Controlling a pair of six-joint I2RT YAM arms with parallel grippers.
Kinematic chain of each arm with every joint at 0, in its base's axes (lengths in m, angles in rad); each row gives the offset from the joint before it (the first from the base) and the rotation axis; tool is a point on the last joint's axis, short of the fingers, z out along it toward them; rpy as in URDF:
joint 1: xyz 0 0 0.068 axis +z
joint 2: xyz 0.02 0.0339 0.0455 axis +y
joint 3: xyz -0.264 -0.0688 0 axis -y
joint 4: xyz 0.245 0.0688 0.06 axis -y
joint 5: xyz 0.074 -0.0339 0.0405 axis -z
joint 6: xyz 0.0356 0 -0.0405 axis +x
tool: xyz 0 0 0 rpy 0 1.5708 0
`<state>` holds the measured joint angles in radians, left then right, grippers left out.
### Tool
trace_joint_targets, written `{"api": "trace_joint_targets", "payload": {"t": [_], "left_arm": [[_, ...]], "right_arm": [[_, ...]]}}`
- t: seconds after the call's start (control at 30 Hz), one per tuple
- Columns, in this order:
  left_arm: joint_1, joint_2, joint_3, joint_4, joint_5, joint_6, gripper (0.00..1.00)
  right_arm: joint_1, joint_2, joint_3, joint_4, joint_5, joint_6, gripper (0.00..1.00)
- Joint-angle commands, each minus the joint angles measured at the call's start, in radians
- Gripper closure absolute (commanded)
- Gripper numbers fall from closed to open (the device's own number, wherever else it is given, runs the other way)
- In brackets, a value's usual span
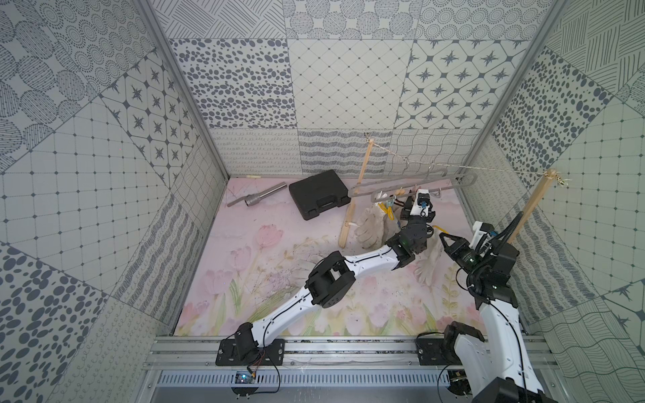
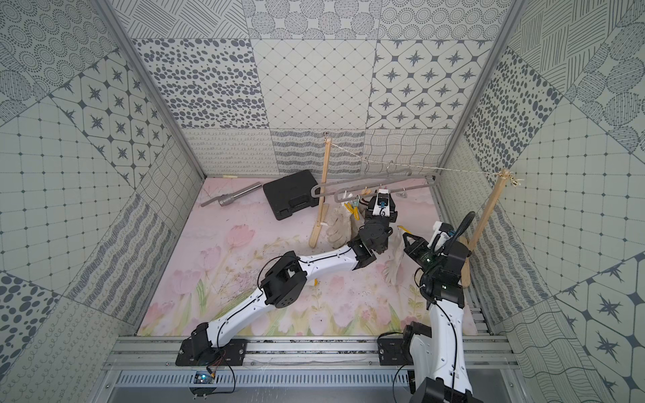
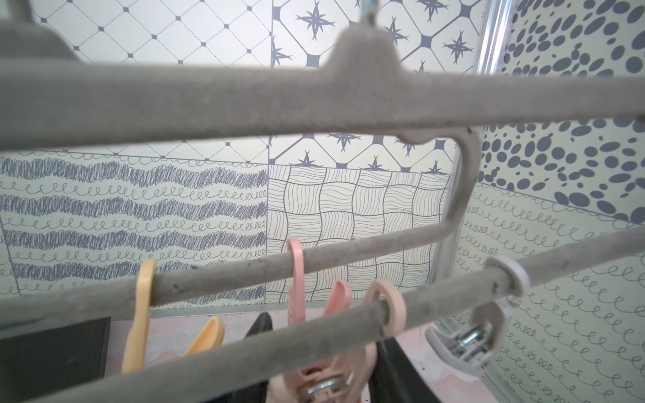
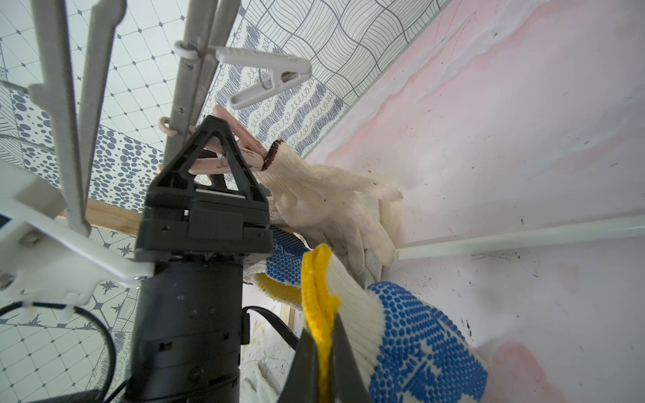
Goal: Clip the gloves onto a hanger to dry
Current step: Open the clamp at the hanger.
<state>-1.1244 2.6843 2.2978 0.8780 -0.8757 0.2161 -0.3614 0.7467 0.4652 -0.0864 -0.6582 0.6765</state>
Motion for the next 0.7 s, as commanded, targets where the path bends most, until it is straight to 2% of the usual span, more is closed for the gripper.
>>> {"api": "trace_joint_targets", "payload": {"t": [0.0, 0.13, 0.27, 0.43, 0.5, 0.57, 0.67], "left_arm": [[0.009, -0.048, -0.078, 0.195, -0.028, 0.107, 0.59], [0.01, -0.097, -0.179, 0.258, -0.016, 0.131, 0.62], [0.008, -0.177, -0.298, 0.215, 0.019, 0.086, 0.69], [0.006, -0.324, -0.466, 0.015, 0.109, -0.101, 0.75], [0.006, -0.383, -0.519, -0.069, 0.146, -0.166, 0.82], [0.006, -0.432, -0.569, -0.128, 0.179, -0.215, 0.87], [0.004, -0.492, -0.598, -0.265, 0.24, -0.283, 0.89]], "right_arm": [[-0.004, -0.027, -0.004, 0.014, -0.01, -0.01, 0.96], [-0.004, -0.029, -0.018, 0.023, -0.005, -0.005, 0.96], [-0.004, -0.02, -0.034, 0.027, 0.014, -0.023, 0.96], [-0.003, 0.031, -0.023, 0.063, -0.004, -0.057, 0.97], [-0.002, 0.056, -0.008, 0.075, -0.018, -0.065, 0.98], [0.0, 0.077, 0.008, 0.078, -0.029, -0.071, 0.98], [0.004, 0.101, 0.026, 0.083, -0.042, -0.079, 0.98]]}}
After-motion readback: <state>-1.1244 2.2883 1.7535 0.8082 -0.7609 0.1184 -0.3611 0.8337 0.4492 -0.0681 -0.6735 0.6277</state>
